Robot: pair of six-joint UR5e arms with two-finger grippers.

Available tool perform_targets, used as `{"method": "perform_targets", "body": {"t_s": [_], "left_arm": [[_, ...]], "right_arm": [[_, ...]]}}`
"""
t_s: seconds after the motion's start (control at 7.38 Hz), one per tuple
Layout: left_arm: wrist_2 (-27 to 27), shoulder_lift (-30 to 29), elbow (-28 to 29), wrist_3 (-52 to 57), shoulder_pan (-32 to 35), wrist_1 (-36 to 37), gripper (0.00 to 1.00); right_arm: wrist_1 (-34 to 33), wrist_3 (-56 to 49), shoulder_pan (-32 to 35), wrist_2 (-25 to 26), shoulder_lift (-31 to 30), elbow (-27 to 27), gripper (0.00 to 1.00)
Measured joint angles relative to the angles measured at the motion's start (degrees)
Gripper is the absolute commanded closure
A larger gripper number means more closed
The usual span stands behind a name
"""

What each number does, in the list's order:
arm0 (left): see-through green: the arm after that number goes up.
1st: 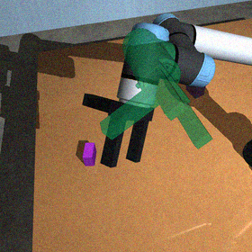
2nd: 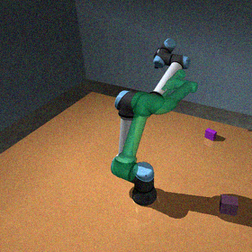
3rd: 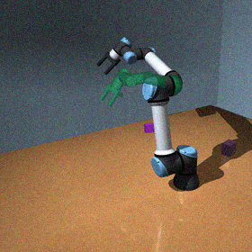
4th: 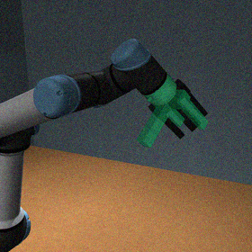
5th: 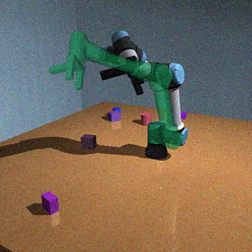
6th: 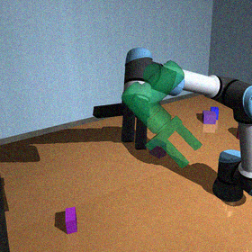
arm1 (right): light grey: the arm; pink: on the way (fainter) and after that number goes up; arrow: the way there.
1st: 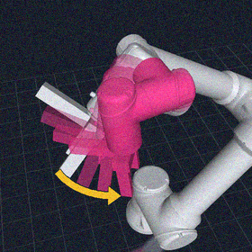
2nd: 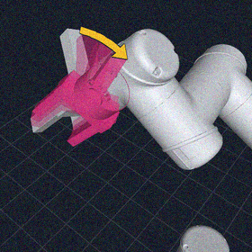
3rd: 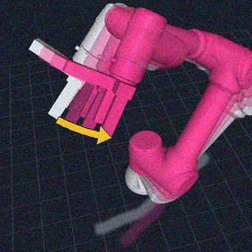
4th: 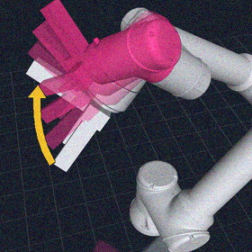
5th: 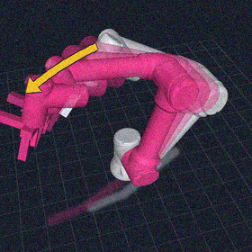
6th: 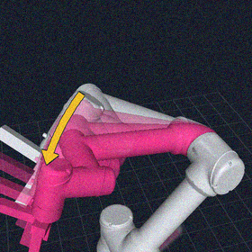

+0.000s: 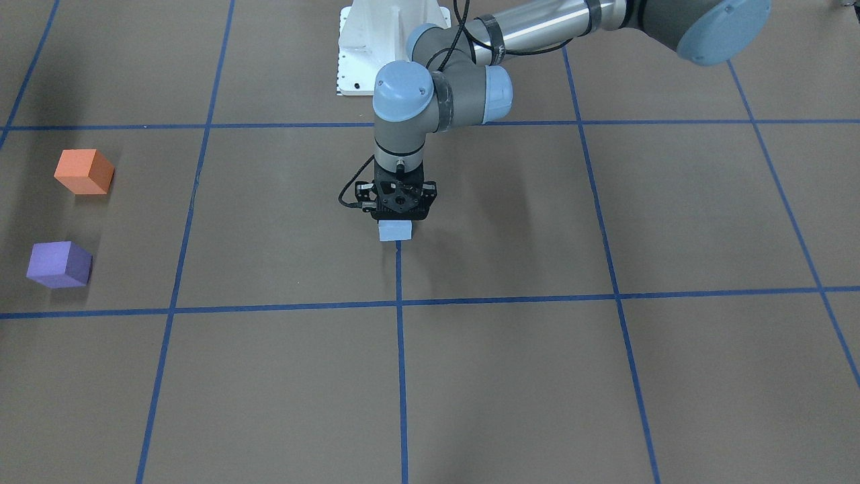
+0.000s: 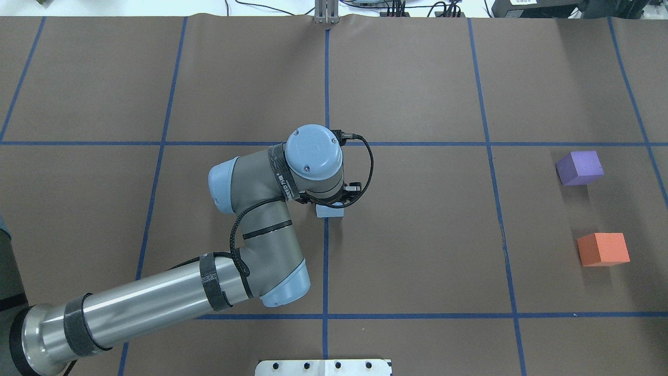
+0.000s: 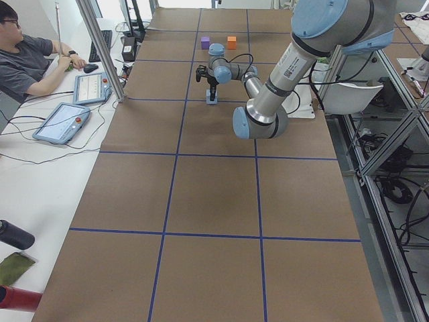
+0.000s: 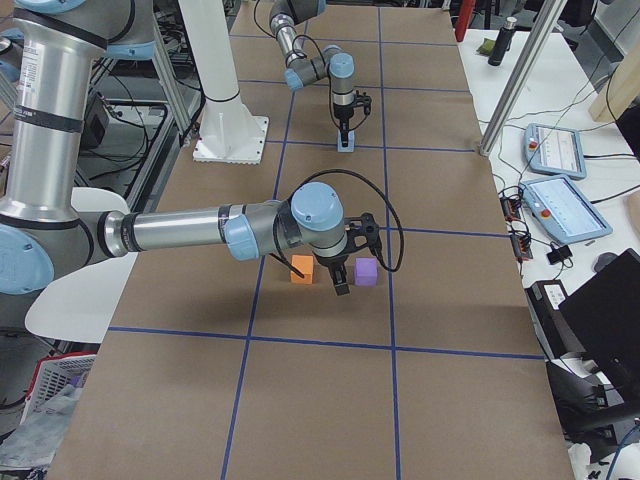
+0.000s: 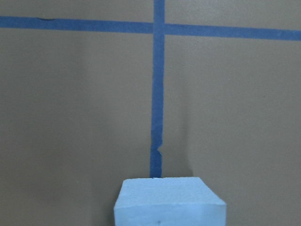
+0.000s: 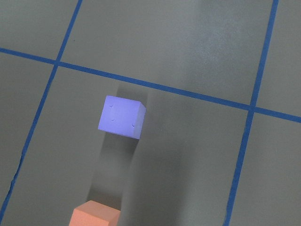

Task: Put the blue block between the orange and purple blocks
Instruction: 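Lift the light blue cube and carry it to the table's center, then set the light blue cube down at center and withdraw the left arm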

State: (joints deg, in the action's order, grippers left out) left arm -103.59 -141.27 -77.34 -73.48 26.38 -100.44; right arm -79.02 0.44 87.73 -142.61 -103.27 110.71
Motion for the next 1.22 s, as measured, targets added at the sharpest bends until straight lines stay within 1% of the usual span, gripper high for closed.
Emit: {"method": "perform_targets", "body": {"t_s": [0.14,0.27,0.54,0.68,0.81,0.95,1.08,1.22], "left_arm": [[-0.1,0.0,-1.0,0.4,0.7,1.2,0.00],[-0.5,0.0,-4.1,2.0,1.7,5.3,0.00],[-3.2,1.8,-16.1,10.6,5.7,19.1,0.00],[-5.8,5.3,-22.6,15.7,9.0,23.9,0.00],[-8.2,11.1,-28.7,21.3,12.9,26.4,0.00],[-10.6,17.6,-33.4,27.7,17.4,27.3,0.00],[-13.9,23.7,-36.1,36.5,23.2,27.6,0.00],[-18.3,29.1,-37.0,47.2,30.1,27.7,0.00]], "right_arm": [[0.0,0.1,-0.4,0.1,0.4,0.0,0.00],[-0.1,0.8,-1.3,0.2,1.4,0.1,0.00],[-0.2,6.9,-5.3,0.8,5.4,0.2,0.00],[-0.3,11.6,-8.4,2.0,8.2,0.3,0.00],[-0.4,17.1,-12.3,4.0,11.4,0.4,0.00],[-0.5,23.4,-16.9,6.5,14.8,0.4,0.00],[-0.5,30.9,-22.0,8.9,18.5,0.5,0.00],[-1.2,37.7,-26.5,10.6,22.1,0.5,0.00]]}}
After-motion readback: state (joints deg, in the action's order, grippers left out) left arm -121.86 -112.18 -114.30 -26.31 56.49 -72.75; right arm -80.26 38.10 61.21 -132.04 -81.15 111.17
